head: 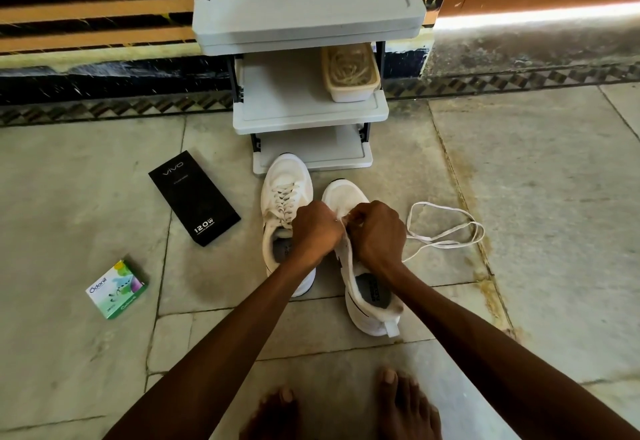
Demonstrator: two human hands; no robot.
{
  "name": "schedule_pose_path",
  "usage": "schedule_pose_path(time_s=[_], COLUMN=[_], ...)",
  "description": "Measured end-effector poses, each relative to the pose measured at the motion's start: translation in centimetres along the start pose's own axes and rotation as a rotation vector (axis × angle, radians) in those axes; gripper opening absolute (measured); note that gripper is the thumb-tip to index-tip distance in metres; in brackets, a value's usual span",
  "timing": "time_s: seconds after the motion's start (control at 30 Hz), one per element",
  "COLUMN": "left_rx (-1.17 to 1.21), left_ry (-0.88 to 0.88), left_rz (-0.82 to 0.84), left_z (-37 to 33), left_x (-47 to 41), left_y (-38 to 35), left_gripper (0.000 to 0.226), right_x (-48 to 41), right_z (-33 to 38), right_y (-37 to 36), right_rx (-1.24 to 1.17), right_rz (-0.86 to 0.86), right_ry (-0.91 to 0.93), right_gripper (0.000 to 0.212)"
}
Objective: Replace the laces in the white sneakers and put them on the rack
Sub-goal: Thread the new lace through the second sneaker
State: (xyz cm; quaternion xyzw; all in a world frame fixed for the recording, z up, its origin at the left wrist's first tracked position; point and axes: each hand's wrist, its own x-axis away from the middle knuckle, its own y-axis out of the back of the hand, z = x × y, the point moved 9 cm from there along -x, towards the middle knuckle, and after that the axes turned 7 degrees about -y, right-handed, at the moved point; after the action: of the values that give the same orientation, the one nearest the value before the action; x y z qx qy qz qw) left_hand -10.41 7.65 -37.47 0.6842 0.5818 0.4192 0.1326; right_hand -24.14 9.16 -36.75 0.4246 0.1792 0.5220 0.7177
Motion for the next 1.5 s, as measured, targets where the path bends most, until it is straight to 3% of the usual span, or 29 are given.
schedule_pose_path(time_s=[0.23,0.4,0.6,0.77,1.0,1.2,1.37,1.5], left_rx=[0.036,-0.034,-0.132,-0.128,-0.124,-0.132,-0.165,-0.204], left_ry=[-0.007,-0.034,-0.073,-0.098,-0.11,-0.151,-0.179,-0.207], left_rz=[-0.038,-0.031,-0.031,-0.017,-0.041,-0.101,-0.136,-0.132], left_z=[0.2,-0.3,-0.8,-0.9,-1.0,-1.4,-1.7,-1.9], left_x=[0.1,0.1,-0.2,-0.2,0.0,0.3,0.6,0.3], left_y=[0.2,0.2,0.7,0.7,0.7,0.8,0.5,0.6], left_gripper=[0.02,0.023,0.023,0.022,0.02,0.014,0.017,0.015], right_x=[-1.1,-0.5,-0.4,-2.5,-2.1,-1.1,-1.4,-1.8], right_z=[-1.1,-1.2,-0.6,-1.2,-0.9,-0.6,-1.2,-0.9], right_y=[-1.2,-0.7,0.4,0.4,-1.0,-0.5,-1.1,-1.4], right_rx=[-0.191,-0.221,-0.1,0.062,-0.018,-0.014,-0.12,-0.114], right_rz=[0.171,0.077,0.039,0.225,0.294,0.164,0.217,0.242], right_ry=[-0.128,-0.181,-0.116,-0.127,-0.102,-0.139,-0.247,-0.188], right_gripper=[0.012,0.012,0.026,0.04,0.027,0.022,0.022,0.028])
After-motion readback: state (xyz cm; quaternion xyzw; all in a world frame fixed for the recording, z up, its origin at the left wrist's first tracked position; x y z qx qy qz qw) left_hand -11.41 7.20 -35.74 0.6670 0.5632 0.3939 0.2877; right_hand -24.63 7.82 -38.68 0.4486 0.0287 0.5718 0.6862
